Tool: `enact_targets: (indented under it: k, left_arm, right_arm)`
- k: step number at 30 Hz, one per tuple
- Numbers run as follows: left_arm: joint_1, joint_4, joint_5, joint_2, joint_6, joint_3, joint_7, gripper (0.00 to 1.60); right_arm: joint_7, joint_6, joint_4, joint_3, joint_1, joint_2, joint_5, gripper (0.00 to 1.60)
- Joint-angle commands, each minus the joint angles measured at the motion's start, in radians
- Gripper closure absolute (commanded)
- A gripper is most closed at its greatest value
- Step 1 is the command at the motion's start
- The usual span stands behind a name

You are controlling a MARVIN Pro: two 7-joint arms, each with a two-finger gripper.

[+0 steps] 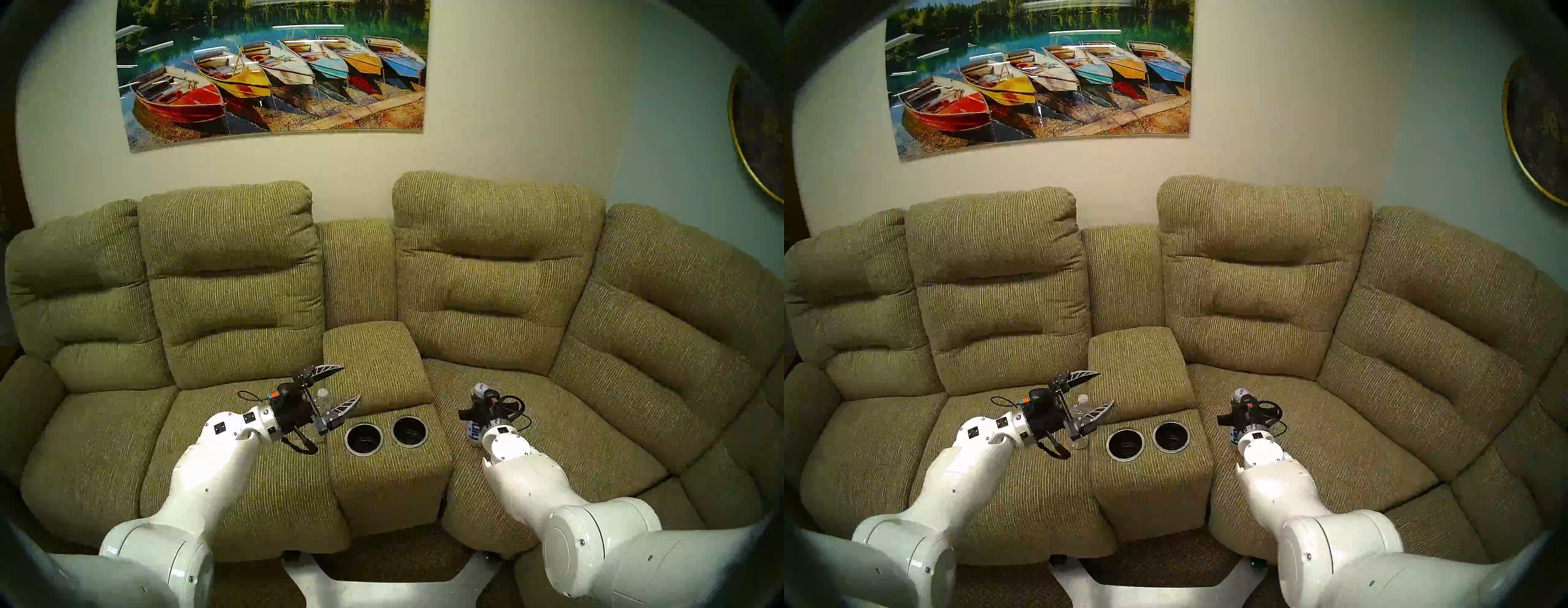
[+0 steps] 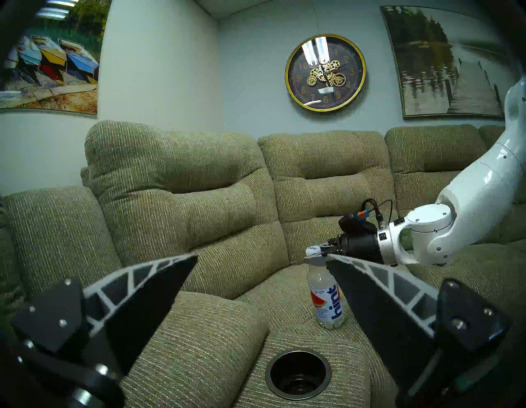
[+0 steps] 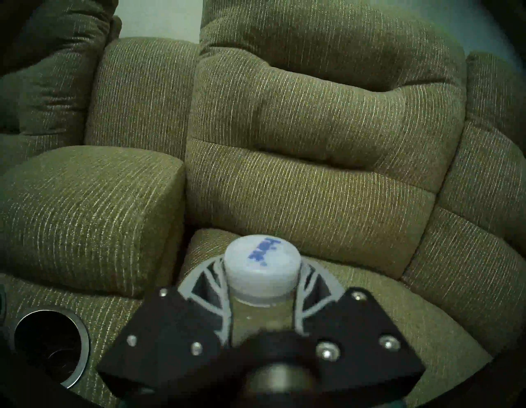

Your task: Take bottles out of cup holder

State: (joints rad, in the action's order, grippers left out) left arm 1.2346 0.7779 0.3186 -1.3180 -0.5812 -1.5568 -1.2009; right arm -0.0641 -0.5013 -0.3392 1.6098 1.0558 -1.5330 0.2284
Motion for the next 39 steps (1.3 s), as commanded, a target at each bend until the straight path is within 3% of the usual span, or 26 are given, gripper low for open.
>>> enact_targets:
  k: [1,30,32,34,35,36,37,39]
  left_arm:
    - [-0.006,0.014,0.001,0.001,0.001,-0.001,-0.002,0.0]
    - [-0.005,0.015,-0.002,0.0,0.002,-0.004,-0.004,0.0]
    - [-0.005,0.015,-0.002,0.0,0.002,-0.005,-0.004,0.0]
    - [-0.005,0.015,-0.002,-0.001,0.002,-0.005,-0.004,0.0]
    - [-0.005,0.015,-0.002,-0.001,0.002,-0.005,-0.004,0.0]
    - [-0.005,0.015,-0.002,-0.001,0.002,-0.005,-0.004,0.0]
    - [-0.005,0.015,-0.002,-0.001,0.002,-0.005,-0.004,0.0]
    - [-0.005,0.015,-0.003,-0.001,0.002,-0.006,-0.004,0.0]
  right_arm:
    - [0.002,-0.043,0.039,-0.003,-0.064,-0.026,-0.004,1.6]
    - [0.023,-0.109,0.166,-0.023,-0.121,-0.06,0.004,1.6]
    - [0.024,-0.111,0.168,-0.023,-0.125,-0.057,0.003,0.83]
    - [0.025,-0.113,0.168,-0.022,-0.126,-0.054,0.002,0.51]
    - [0.024,-0.115,0.167,-0.022,-0.127,-0.053,0.002,0.46]
    - [0.024,-0.118,0.166,-0.022,-0.127,-0.051,0.002,0.19]
    - [0.022,-0.124,0.165,-0.023,-0.127,-0.05,0.004,0.04]
    - [0.018,-0.14,0.156,-0.023,-0.125,-0.049,0.004,0.0]
